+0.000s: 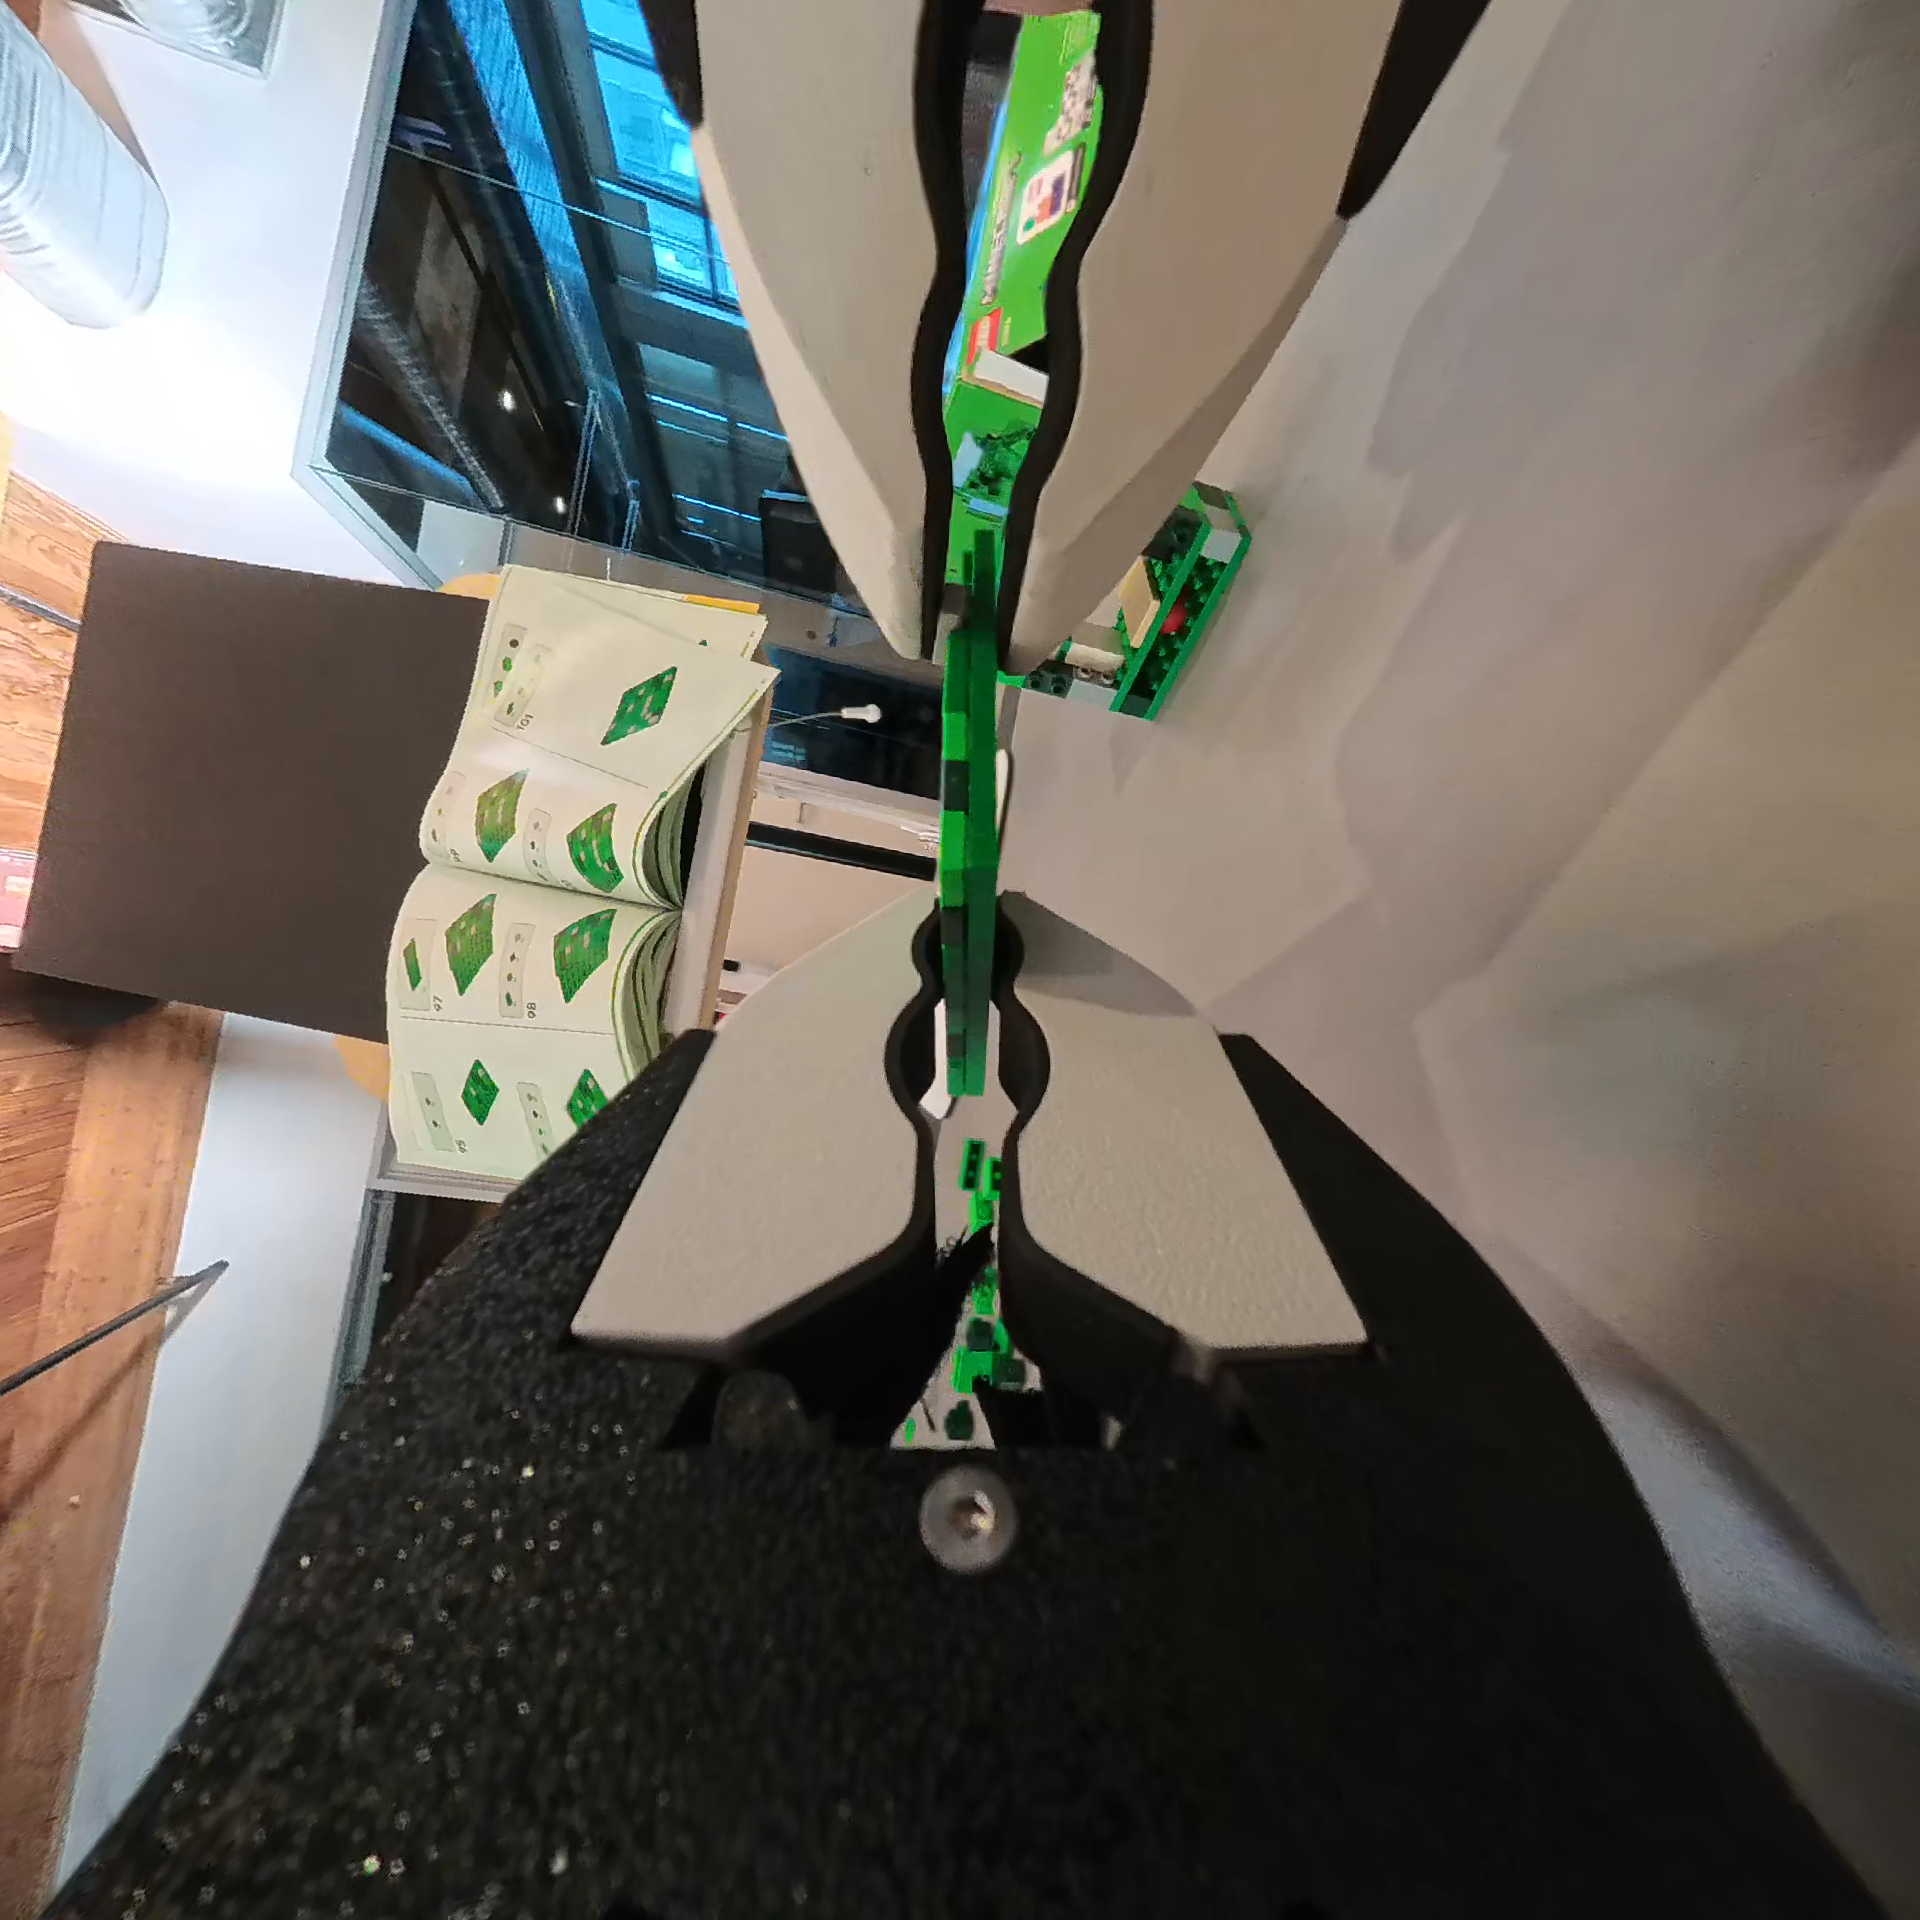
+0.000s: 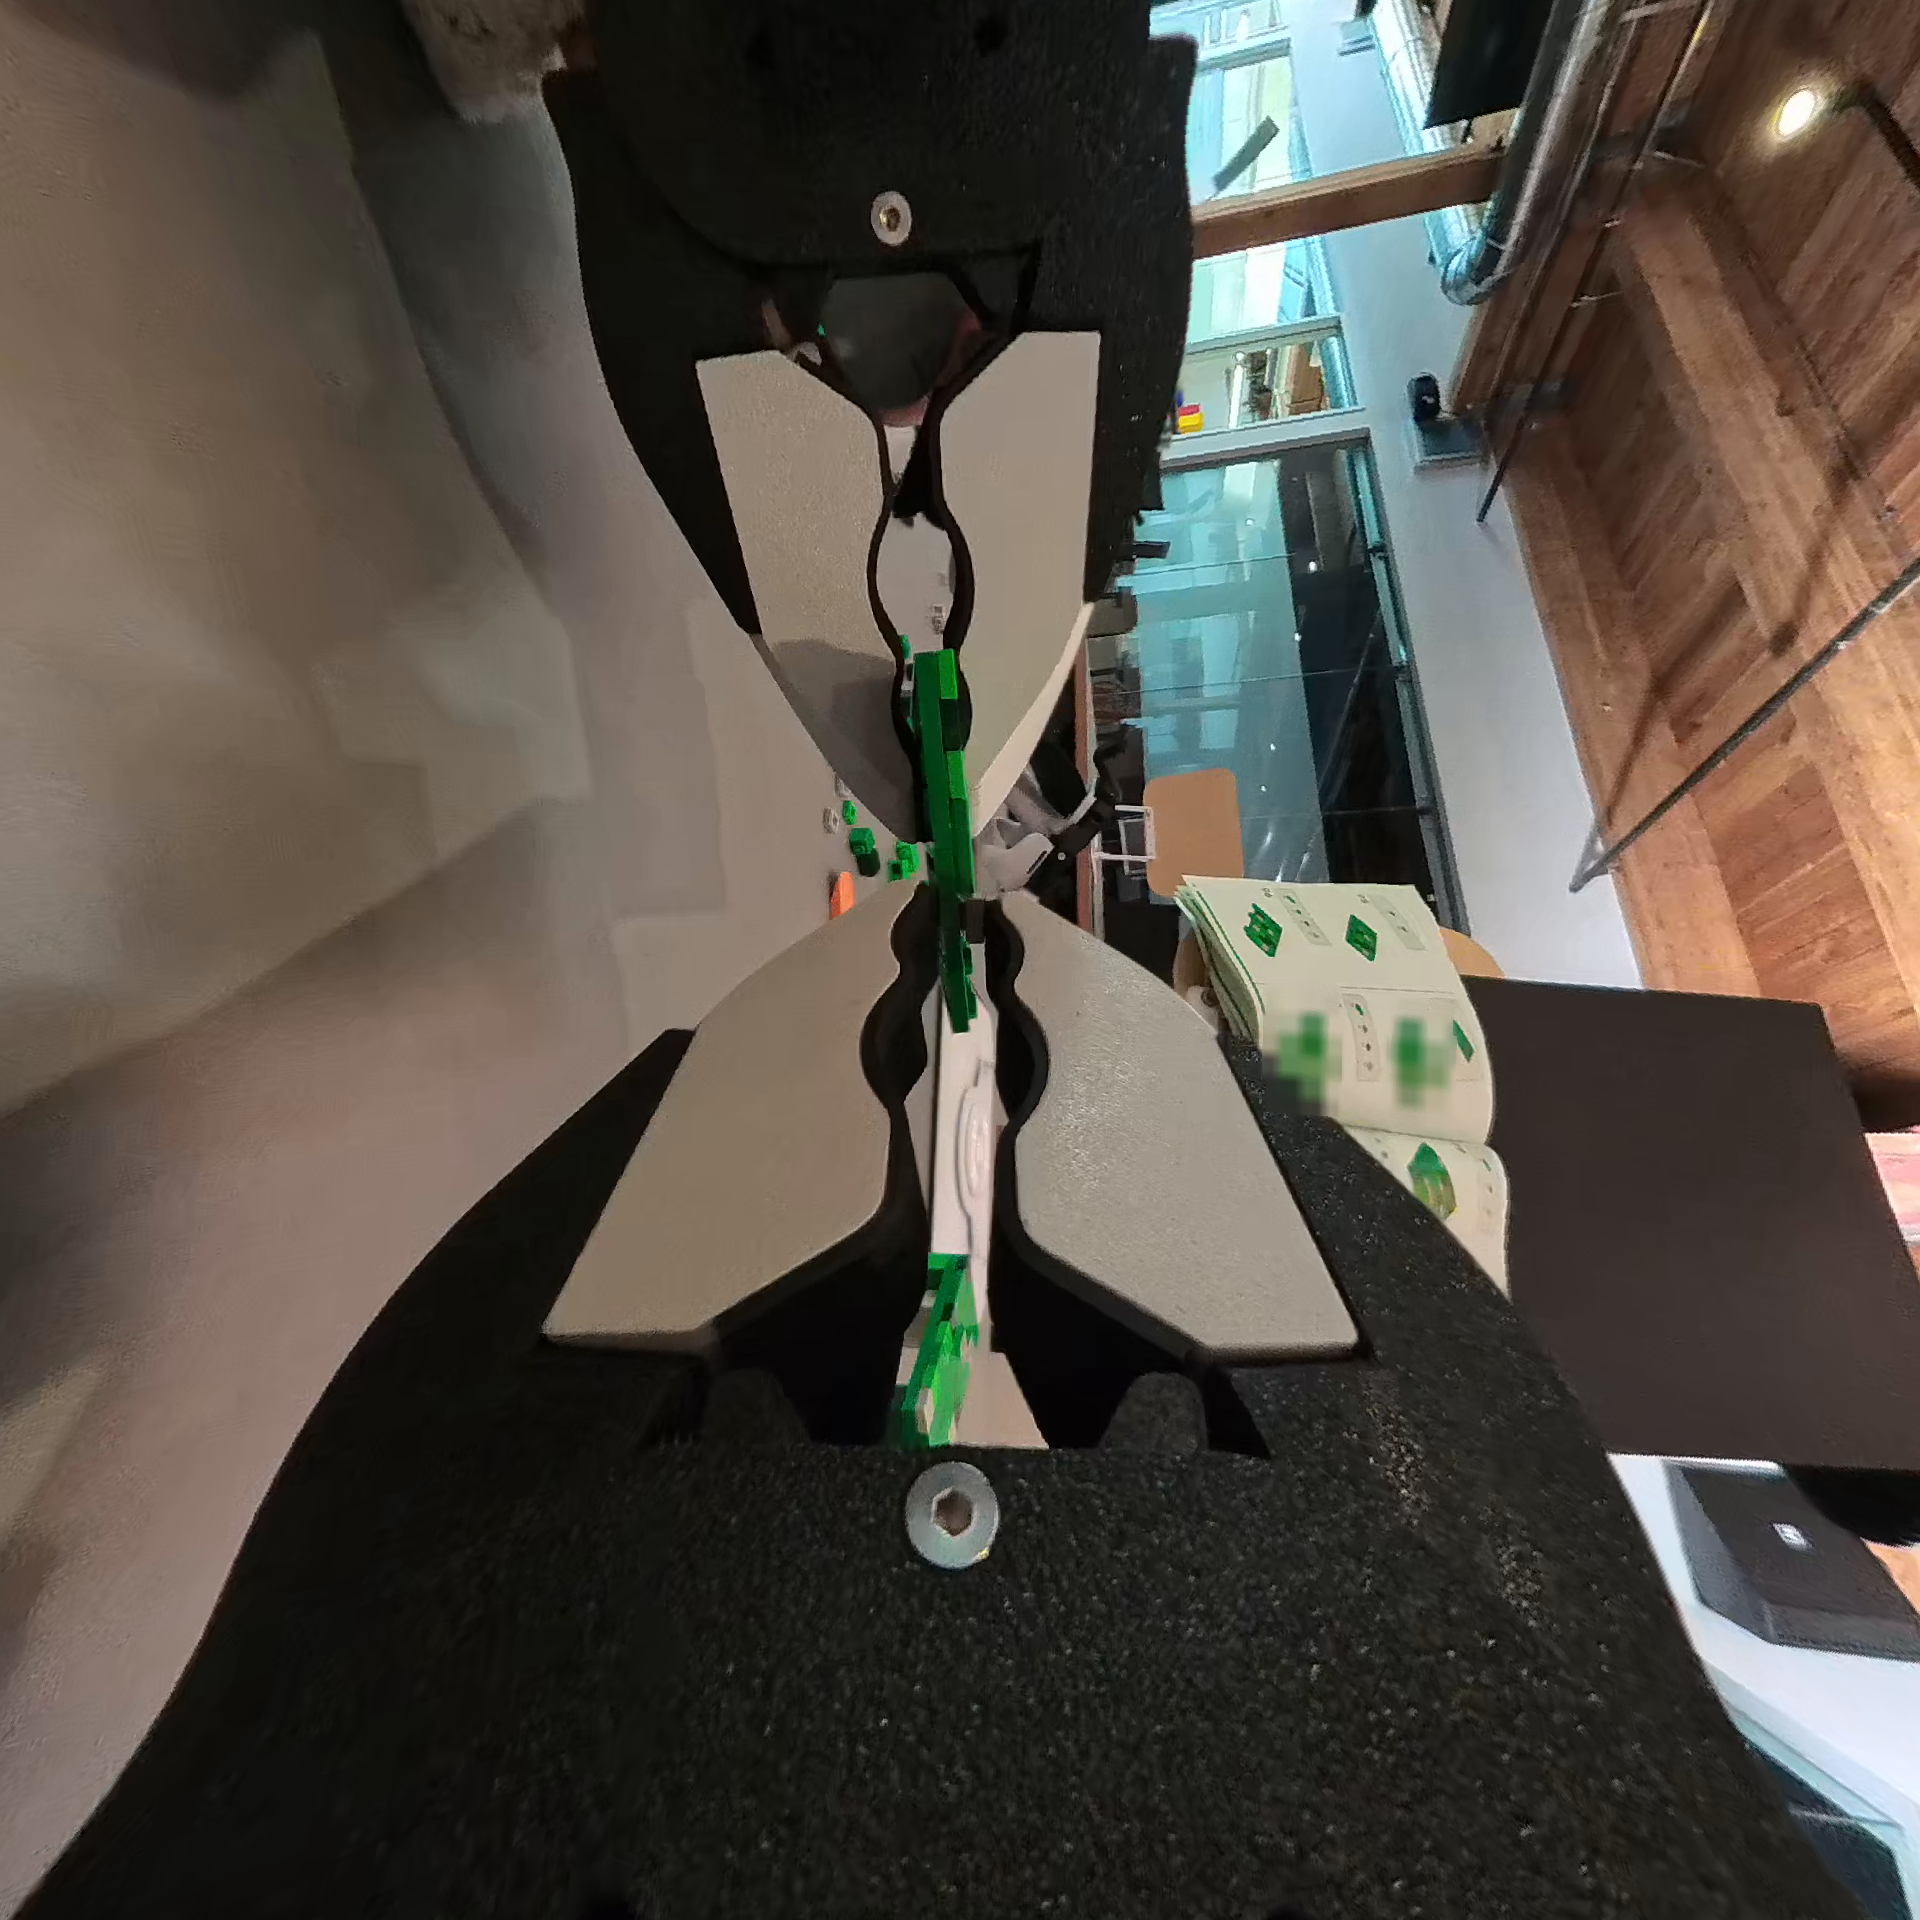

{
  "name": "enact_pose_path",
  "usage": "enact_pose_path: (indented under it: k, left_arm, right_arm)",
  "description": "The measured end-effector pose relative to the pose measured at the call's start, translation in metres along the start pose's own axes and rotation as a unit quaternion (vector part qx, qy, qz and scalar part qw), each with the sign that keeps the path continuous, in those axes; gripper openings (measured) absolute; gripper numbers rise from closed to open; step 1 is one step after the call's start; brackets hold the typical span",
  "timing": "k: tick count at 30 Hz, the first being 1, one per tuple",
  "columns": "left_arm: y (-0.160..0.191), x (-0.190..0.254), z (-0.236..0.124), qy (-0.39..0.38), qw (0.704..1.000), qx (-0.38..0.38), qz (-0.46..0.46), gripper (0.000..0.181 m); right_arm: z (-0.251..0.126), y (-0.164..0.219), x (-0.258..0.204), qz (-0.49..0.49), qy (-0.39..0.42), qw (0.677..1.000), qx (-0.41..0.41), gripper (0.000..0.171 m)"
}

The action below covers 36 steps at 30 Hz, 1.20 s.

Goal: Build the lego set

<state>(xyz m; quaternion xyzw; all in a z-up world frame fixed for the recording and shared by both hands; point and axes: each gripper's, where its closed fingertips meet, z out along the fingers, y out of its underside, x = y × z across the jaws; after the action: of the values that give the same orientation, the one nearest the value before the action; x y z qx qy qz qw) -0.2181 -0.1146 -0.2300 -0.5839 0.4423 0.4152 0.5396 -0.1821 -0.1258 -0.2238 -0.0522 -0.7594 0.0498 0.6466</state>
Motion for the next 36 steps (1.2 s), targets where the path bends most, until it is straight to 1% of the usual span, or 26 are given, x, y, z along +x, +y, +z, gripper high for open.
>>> enact_pose_path:
  k: [3, 8, 17, 23, 26, 34, 36]
  left_arm:
    - [-0.001, 0.0, 0.0, -0.002, 1.0, -0.003, 0.004, 0.006]
    - [-0.001, 0.001, 0.0, 0.001, 1.0, -0.003, 0.005, 0.006]
    - [0.001, 0.003, 0.001, 0.004, 1.0, -0.013, 0.014, 0.006]
    - [0.0, 0.003, 0.001, 0.002, 1.0, -0.011, 0.015, 0.006]
    - [0.0, 0.004, 0.001, 0.004, 1.0, -0.011, 0.017, 0.006]
    - [-0.001, 0.01, 0.003, 0.022, 1.0, -0.01, 0.009, 0.006]
    - [0.0, 0.011, 0.003, 0.025, 1.0, -0.009, 0.008, 0.006]
  right_arm:
    - [-0.001, 0.001, 0.0, -0.02, -0.003, 1.0, -0.007, 0.008]
    - [-0.002, 0.0, 0.0, -0.083, -0.002, 0.996, -0.021, 0.007]
    - [-0.001, 0.003, -0.003, -0.012, -0.053, 0.998, -0.034, 0.008]
    - [-0.002, 0.003, -0.003, 0.014, -0.055, 0.998, -0.025, 0.008]
    - [-0.002, 0.003, -0.004, 0.009, -0.055, 0.998, -0.027, 0.008]
    - [-0.004, 0.005, -0.006, -0.067, -0.056, 0.996, -0.035, 0.007]
    - [-0.004, 0.006, -0.007, -0.07, -0.056, 0.995, -0.037, 0.007]
